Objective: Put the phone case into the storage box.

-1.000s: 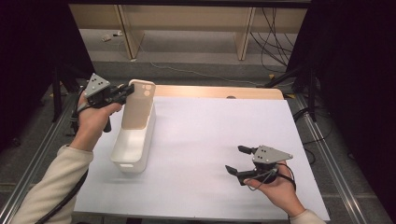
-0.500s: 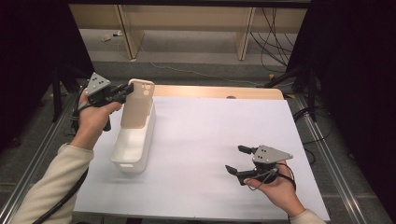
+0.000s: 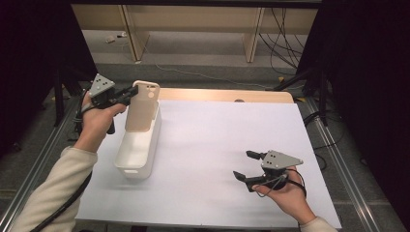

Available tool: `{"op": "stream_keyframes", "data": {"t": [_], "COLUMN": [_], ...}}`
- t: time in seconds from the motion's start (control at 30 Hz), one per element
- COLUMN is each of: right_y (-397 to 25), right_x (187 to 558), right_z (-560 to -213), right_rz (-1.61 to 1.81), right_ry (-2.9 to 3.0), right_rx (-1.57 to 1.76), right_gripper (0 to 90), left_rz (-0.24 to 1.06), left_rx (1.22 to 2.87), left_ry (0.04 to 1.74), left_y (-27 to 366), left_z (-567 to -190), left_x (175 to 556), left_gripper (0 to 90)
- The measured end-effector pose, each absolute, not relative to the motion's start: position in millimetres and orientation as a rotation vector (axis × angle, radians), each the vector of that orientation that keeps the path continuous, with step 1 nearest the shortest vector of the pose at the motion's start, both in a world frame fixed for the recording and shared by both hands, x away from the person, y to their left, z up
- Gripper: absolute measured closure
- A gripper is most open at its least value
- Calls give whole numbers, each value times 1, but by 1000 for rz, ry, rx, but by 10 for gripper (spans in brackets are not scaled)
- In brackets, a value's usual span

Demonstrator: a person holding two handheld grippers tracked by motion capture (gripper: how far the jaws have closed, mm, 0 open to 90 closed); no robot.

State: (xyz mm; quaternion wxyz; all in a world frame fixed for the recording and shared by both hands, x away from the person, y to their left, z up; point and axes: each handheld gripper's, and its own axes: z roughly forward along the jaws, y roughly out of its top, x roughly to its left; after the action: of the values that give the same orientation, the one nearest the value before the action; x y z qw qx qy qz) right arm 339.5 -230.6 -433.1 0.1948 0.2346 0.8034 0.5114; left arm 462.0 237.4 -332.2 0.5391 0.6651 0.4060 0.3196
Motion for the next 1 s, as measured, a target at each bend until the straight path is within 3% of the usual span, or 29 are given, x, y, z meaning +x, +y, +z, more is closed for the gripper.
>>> {"op": "stream_keyframes", "data": {"t": [1.0], "right_y": [-230], "right_x": [339], "right_z": [-433], "right_rz": [1432], "right_ry": [2254], "right_rx": [657], "right_gripper": [197], "left_rz": [781], "left_rx": [1582], "left_ry": [971], "left_y": [239], "left_z": [-338], "left_x": [476], "left_gripper": [816]}}
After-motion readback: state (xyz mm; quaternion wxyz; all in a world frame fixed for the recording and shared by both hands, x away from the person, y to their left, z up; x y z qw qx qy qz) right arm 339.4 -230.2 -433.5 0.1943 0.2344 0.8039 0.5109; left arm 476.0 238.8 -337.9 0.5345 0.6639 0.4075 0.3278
